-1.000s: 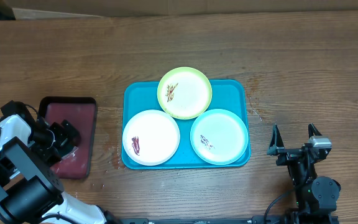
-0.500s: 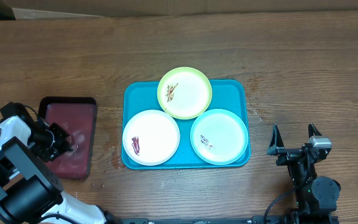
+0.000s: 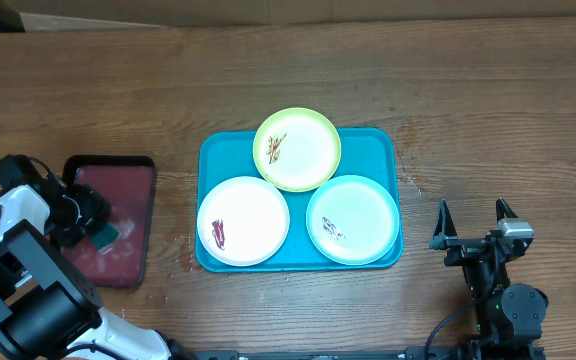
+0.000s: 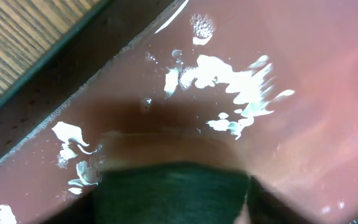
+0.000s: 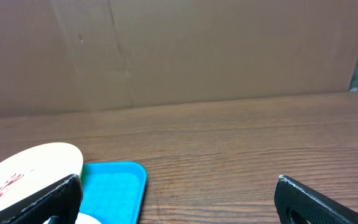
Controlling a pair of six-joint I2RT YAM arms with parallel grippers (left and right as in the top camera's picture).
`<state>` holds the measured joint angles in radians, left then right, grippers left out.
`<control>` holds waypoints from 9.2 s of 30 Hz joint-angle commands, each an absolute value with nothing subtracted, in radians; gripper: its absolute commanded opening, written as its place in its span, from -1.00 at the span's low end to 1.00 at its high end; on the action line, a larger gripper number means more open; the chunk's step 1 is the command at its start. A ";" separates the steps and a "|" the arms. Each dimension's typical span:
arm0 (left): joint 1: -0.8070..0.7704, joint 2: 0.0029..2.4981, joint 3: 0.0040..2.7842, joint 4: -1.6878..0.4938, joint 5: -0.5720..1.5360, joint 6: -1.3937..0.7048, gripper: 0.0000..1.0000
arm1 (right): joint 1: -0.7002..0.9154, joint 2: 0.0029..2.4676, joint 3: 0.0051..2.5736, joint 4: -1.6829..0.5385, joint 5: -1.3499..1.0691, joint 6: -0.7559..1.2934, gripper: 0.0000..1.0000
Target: Clean dirty plates on tray and stack at the side
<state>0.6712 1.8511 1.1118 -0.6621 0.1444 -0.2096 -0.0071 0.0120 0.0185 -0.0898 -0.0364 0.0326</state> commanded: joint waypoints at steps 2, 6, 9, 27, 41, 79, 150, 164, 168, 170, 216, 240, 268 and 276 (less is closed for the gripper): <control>0.674 1.878 1.095 -0.647 0.146 -0.213 -0.92 | -0.012 0.003 0.008 -0.084 -0.027 0.029 1.00; 0.674 1.878 1.095 -0.640 0.138 -0.213 -0.92 | -0.012 0.003 0.008 -0.084 -0.027 0.029 1.00; 0.674 1.878 1.095 -0.630 0.120 -0.213 0.99 | -0.012 0.003 0.008 -0.084 -0.027 0.029 1.00; 0.674 1.878 1.095 -0.616 0.120 -0.205 -0.92 | -0.012 0.003 0.008 -0.084 -0.027 0.029 1.00; 0.674 1.878 1.095 -0.801 0.129 -0.209 0.99 | -0.012 0.003 0.008 -0.084 -0.027 0.029 1.00; 0.674 1.878 1.095 -0.867 0.129 -0.217 1.00 | -0.012 0.003 0.008 -0.084 -0.027 0.029 1.00; 0.562 1.837 1.394 -1.030 0.089 -0.237 -0.92 | -0.012 0.003 0.008 -0.084 -0.027 0.029 1.00; 0.519 1.739 1.678 -1.163 -0.156 -0.372 -0.92 | -0.012 0.003 0.008 -0.084 -0.027 0.029 1.00; 0.455 1.747 1.621 -1.154 -0.307 -0.382 -0.92 | -0.012 0.003 0.008 -0.084 -0.027 0.029 1.00; 0.414 1.747 1.557 -1.125 -0.365 -0.383 -0.92 | -0.012 0.003 0.008 -0.084 -0.027 0.029 1.00; 0.232 1.721 1.475 -0.998 -0.819 -0.358 -0.92 | -0.012 0.003 0.008 -0.084 -0.027 0.029 1.00; 0.236 1.759 1.400 -0.973 -0.698 -0.485 -0.92 | -0.012 0.003 0.008 -0.084 -0.027 0.029 1.00; 0.235 1.737 1.517 -1.054 -0.727 -0.494 -0.92 | -0.012 0.003 0.008 -0.084 -0.027 0.029 1.00; 0.240 1.724 1.617 -1.116 -0.616 -0.504 -0.91 | -0.012 0.003 0.008 -0.084 -0.027 0.029 1.00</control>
